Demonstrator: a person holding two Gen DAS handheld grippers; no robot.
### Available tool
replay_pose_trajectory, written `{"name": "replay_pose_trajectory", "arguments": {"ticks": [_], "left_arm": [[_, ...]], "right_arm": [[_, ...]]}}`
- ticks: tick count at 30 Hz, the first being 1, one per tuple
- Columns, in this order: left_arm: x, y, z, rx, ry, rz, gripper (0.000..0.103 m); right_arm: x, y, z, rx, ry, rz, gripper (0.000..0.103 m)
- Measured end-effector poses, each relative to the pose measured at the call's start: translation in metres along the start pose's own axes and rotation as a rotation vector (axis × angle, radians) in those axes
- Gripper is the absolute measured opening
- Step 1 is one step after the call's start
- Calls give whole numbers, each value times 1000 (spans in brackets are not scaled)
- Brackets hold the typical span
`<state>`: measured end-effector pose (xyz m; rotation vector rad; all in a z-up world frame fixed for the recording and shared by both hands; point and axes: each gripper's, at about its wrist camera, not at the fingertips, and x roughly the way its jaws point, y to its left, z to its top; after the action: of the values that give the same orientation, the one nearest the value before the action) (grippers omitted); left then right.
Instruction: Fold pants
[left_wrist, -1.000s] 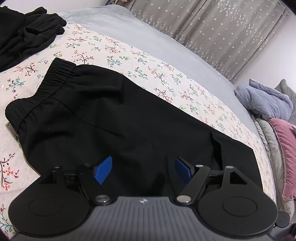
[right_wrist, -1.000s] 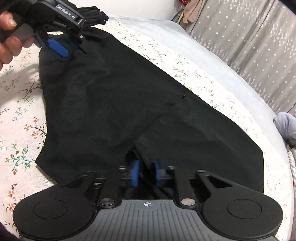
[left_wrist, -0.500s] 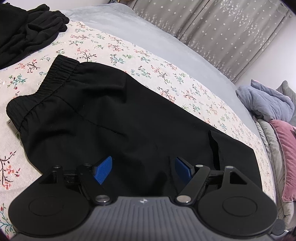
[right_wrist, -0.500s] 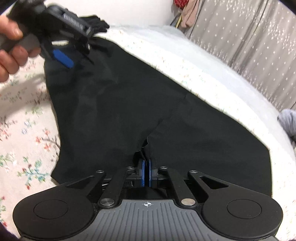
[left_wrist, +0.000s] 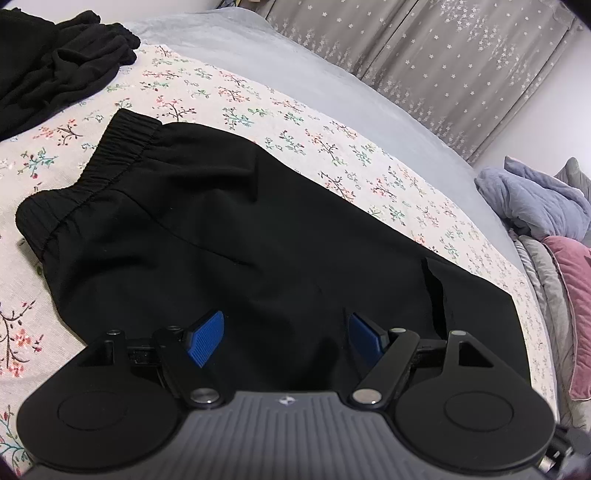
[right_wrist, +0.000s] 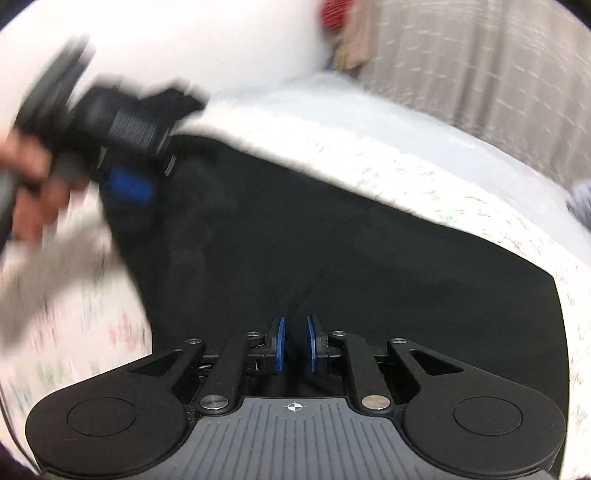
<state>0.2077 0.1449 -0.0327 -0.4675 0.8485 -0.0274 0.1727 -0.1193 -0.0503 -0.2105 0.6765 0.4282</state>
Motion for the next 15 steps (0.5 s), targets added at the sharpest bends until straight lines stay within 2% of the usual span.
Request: {"name": "replay_pose_trajectory", "arguments": {"ticks": [2, 4, 5, 7, 11, 15], "left_arm": [[-1, 1, 0, -2, -3, 0, 92], [-3, 0, 0, 3, -11, 5, 92], [-3, 0, 0, 8, -14, 9, 92], [-3, 0, -1, 15, -17, 15, 92], [-4, -1, -4, 25, -26, 32, 92], [-11, 5, -4, 9, -43, 49, 92]], "right_arm": [[4, -12, 0, 62, 10, -59, 14], [19, -21, -8, 89, 84, -101, 17], [27, -25, -14, 125, 135, -80, 17], [28, -27, -22, 172, 122, -43, 17], [21, -13, -19, 144, 167, 85, 17], [7, -3, -17, 98, 156, 57, 17]]}}
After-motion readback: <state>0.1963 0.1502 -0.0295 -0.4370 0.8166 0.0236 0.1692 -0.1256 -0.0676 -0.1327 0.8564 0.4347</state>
